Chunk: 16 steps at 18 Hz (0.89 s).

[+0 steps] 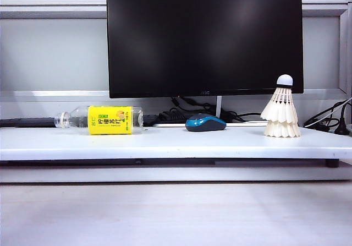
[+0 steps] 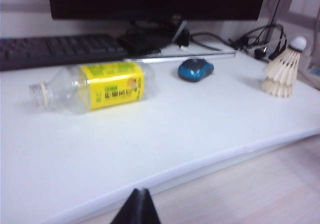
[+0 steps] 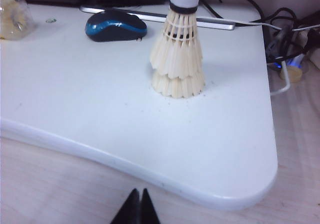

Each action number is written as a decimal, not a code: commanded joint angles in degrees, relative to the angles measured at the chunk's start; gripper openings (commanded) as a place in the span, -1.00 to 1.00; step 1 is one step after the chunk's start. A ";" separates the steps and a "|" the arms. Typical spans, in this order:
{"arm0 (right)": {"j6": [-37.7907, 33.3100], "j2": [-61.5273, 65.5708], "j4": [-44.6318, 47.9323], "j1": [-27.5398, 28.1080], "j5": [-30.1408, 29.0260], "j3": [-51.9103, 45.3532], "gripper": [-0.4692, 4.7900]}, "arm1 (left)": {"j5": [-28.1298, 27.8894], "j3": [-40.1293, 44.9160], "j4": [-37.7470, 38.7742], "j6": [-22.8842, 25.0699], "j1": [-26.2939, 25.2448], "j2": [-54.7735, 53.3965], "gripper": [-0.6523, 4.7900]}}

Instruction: Stack the badminton balls on the table vertically.

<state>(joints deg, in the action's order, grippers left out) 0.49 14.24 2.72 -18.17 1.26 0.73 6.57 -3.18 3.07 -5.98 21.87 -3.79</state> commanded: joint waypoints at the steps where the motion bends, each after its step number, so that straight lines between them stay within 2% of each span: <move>1: 1.36 0.02 0.66 -0.02 -0.37 -0.07 -0.84 | -0.37 2.01 -0.72 1.49 0.02 -0.04 -0.78; 6: 3.02 0.04 -0.09 -0.04 -4.31 -0.15 -0.84 | -0.35 2.93 -1.16 1.68 0.02 -0.07 -0.78; 16: 4.44 0.04 -6.03 -0.02 -4.39 -0.20 -0.84 | -0.35 2.91 0.15 1.42 0.02 -0.07 -0.78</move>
<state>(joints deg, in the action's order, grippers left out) 4.64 14.28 -3.36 -18.17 -2.85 0.56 6.37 -0.40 3.64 -4.54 21.87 -3.84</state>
